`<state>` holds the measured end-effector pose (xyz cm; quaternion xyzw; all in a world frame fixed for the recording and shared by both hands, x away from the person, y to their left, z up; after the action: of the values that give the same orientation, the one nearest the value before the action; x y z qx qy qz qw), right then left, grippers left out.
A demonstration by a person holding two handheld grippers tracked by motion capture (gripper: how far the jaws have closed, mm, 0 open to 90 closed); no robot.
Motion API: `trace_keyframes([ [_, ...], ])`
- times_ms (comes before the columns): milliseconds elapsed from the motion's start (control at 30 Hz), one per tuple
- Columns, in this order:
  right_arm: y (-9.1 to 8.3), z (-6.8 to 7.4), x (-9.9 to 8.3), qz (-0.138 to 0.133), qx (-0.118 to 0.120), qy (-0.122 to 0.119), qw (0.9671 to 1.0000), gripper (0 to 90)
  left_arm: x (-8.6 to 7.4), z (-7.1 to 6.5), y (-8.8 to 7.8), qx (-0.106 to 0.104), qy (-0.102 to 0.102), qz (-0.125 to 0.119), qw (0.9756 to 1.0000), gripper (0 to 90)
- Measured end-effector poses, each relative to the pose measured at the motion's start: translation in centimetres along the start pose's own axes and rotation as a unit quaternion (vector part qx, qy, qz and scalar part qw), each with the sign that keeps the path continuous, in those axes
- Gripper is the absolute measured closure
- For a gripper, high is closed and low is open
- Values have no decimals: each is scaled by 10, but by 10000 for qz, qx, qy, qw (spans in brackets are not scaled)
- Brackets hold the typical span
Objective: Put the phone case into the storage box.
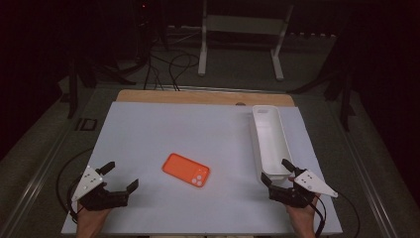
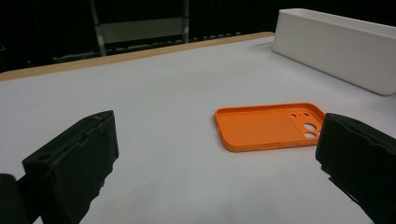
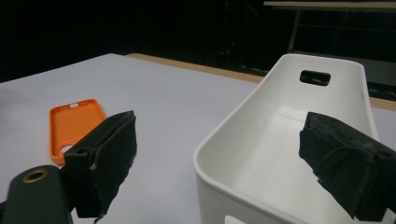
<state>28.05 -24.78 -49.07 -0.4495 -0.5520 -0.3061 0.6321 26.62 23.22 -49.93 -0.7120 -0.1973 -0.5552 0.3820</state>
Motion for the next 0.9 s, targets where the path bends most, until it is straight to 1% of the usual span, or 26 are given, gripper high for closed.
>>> trace_keyframes([
  [300, 2, 0, -3, 84, 18, -19, 10000, 112, -1, 1, 1, 78, 55, 56, 9999, 1],
  [367, 3, 0, -3, 91, 15, -17, 10000, 112, -1, 1, 1, 78, 55, 56, 9999, 1],
  [400, 3, 1, -3, 118, 20, 12, 9999, 112, -2, 0, 2, 71, 86, 96, 9999, 1],
  [500, 3, 3, -4, 142, 34, -11, 9999, 112, -1, 0, 2, 76, 82, 75, 9999, 1],
  [567, 4, 4, -4, 193, 115, 49, 9997, 112, 0, 2, 3, 106, 63, 97, 9999, 2],
  [633, 4, 4, -4, 203, 142, 122, 9996, 112, 3, 5, 3, 107, 7, 44, 9999, 2],
  [700, 4, 4, -2, 217, 121, 73, 9997, 112, 7, 7, 3, 123, -35, 5, 9999, 2],
  [767, 3, 4, 0, 177, 136, 98, 9997, 112, 10, 8, 4, 116, -45, -4, 9999, 2],
  [833, 3, 4, 1, 172, 135, 99, 9997, 113, 11, 9, 5, 99, -60, -20, 9999, 2],
  [867, 3, 3, 1, 179, 118, 65, 9997, 113, 13, 11, 6, 2, -141, -34, 9999, 2],
  [900, 2, 3, 1, 190, 120, 59, 9997, 113, 14, 11, 7, -23, -145, -43, 9999, 2],
])
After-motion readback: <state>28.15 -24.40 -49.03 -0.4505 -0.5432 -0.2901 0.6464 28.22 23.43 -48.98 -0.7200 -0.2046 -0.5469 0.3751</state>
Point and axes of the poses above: each handheld gripper's, and its own axes: y roughly forward along the jaws, x roughly out of its top, z roughly to its left, the point moved 6 cm from there along y, roughly forward along the jaws, and after that the axes turned 7 degrees about -x, right-handed, at the moved point
